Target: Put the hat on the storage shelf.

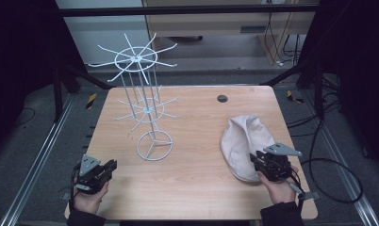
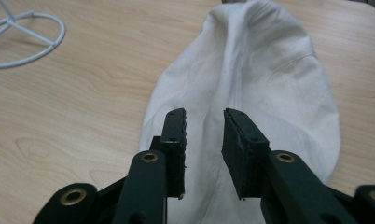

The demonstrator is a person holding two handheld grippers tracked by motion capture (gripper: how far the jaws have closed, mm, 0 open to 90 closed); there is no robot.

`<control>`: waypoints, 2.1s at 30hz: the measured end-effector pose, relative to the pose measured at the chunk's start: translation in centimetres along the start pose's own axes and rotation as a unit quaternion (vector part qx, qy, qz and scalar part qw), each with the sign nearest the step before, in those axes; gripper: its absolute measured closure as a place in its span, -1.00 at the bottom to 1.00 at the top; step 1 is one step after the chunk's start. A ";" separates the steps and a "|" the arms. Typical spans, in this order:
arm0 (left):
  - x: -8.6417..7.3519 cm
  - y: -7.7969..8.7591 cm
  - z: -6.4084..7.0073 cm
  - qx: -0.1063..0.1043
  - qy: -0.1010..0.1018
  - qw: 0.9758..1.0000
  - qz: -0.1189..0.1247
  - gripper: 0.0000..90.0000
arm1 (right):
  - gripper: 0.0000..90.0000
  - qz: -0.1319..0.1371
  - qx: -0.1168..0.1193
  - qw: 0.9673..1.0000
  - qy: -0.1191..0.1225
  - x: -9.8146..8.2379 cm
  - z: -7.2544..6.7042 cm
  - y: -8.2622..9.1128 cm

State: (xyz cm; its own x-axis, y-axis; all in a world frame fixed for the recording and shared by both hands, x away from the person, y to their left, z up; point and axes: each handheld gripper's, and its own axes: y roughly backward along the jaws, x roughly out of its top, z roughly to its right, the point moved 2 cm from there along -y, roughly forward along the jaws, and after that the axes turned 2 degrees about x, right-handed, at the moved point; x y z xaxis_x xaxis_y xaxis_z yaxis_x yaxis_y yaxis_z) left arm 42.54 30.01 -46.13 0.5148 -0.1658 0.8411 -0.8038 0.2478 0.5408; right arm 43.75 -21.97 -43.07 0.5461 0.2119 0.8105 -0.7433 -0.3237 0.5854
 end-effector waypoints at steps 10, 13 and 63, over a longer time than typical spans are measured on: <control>-0.2 -0.6 -1.2 0.030 0.005 0.999 -0.011 0.43 | 0.34 -0.016 -0.010 1.000 -0.015 2.9 0.4 -1.1; -0.4 -0.9 -1.7 0.035 0.013 0.999 -0.017 0.36 | 0.31 -0.026 -0.010 0.999 -0.019 3.8 0.6 -2.0; -0.3 -1.3 -3.0 0.040 0.021 0.999 -0.016 0.19 | 0.96 -0.092 -0.048 0.994 -0.027 7.0 2.5 -6.4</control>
State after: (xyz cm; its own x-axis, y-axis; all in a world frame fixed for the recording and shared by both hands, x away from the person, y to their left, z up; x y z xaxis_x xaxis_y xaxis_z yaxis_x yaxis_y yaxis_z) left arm 44.30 32.61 -47.02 0.5520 -0.1325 0.8233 -0.8067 0.1652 0.5674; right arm 53.30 -20.67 -41.24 0.6943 0.2085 0.6888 -0.6611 -0.1935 0.7249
